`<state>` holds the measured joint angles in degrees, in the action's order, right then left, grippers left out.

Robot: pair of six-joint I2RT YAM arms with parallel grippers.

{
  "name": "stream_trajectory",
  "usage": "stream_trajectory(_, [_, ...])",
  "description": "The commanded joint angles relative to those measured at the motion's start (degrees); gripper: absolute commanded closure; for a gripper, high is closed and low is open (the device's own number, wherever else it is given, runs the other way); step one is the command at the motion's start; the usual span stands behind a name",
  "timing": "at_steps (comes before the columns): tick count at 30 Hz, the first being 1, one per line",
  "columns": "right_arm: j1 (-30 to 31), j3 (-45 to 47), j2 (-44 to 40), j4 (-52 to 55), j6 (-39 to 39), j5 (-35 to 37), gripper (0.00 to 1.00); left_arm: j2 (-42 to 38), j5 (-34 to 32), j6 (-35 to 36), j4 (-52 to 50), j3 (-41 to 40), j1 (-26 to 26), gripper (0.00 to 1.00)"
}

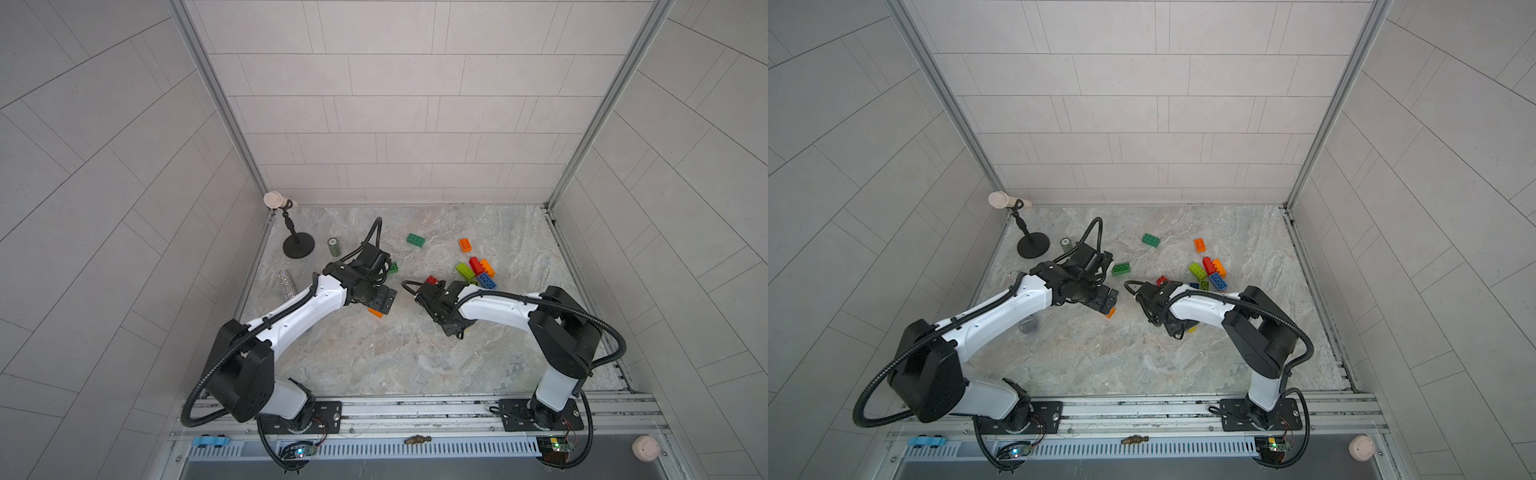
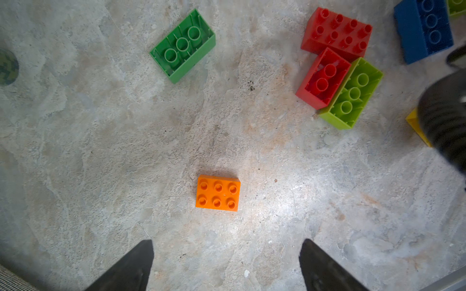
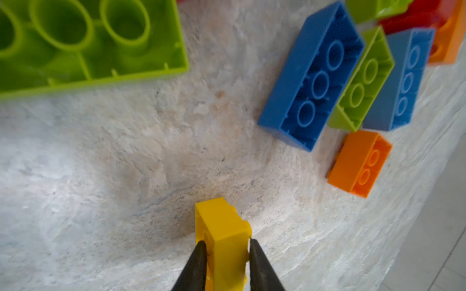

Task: Assemble a rectangle with lego
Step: Move the lego brick at the center of the board.

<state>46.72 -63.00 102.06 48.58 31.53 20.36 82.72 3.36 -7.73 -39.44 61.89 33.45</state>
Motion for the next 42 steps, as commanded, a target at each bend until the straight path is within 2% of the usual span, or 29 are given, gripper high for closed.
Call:
stream_trajectory(1, [0.1,-1.3,0.4,5.5,1.0,7.3,0.75,-2.2,-1.6,-0.2,-0.9,-0.7,-0.5,0.05])
stream_trajectory(7, [-0.2,1.5,-3.4,10.1,2.5,13.8,0.79,-6.6,-2.2,-1.3,1.7,-4.6,-2.6,0.05])
stream_trajectory(12, [0.8,-0.8,3.6,13.2,6.2,19.0,0.8,-8.1,-2.6,-2.7,3.6,-6.4,-3.4,0.05])
stream_trajectory(15, [3.2,-2.7,8.9,13.0,8.2,19.1,0.78,-8.7,-3.1,-2.8,3.7,-6.7,-3.6,0.05])
stream_trajectory(18, [6.0,-3.8,12.2,13.0,10.0,17.6,0.75,-9.3,-3.6,-2.4,2.8,-6.6,-4.1,0.05])
stream_trajectory(22, [10.0,-4.5,12.6,13.7,11.9,15.4,0.68,-10.3,-3.8,-2.1,2.6,-7.0,-4.7,0.05])
stream_trajectory(29, [11.8,-4.8,5.1,10.3,9.0,5.4,0.54,-9.7,-3.5,-2.2,3.2,-6.7,-5.5,0.05])
stream_trajectory(32, [8.9,-3.9,-0.9,9.3,6.9,1.0,0.49,-9.5,-3.7,-2.5,3.1,-6.4,-5.7,0.05])
stream_trajectory(34, [4.5,-1.2,-6.2,7.4,4.5,-2.6,0.47,-9.4,-3.6,-3.2,2.9,-6.5,-5.9,0.05])
stream_trajectory(36, [-2.1,3.6,-11.1,3.8,1.1,-9.2,0.42,-9.1,-1.3,-3.8,4.1,-7.5,-5.9,0.05])
stream_trajectory(39, [-9.6,7.8,-13.4,1.2,-3.5,-17.0,0.39,-7.6,1.2,-5.7,6.0,-9.1,-5.9,0.05])
stream_trajectory(42, [-12.7,9.8,-13.7,-1.4,-5.8,-21.2,0.38,-6.1,-0.5,-7.5,6.0,-9.4,-6.0,0.05])
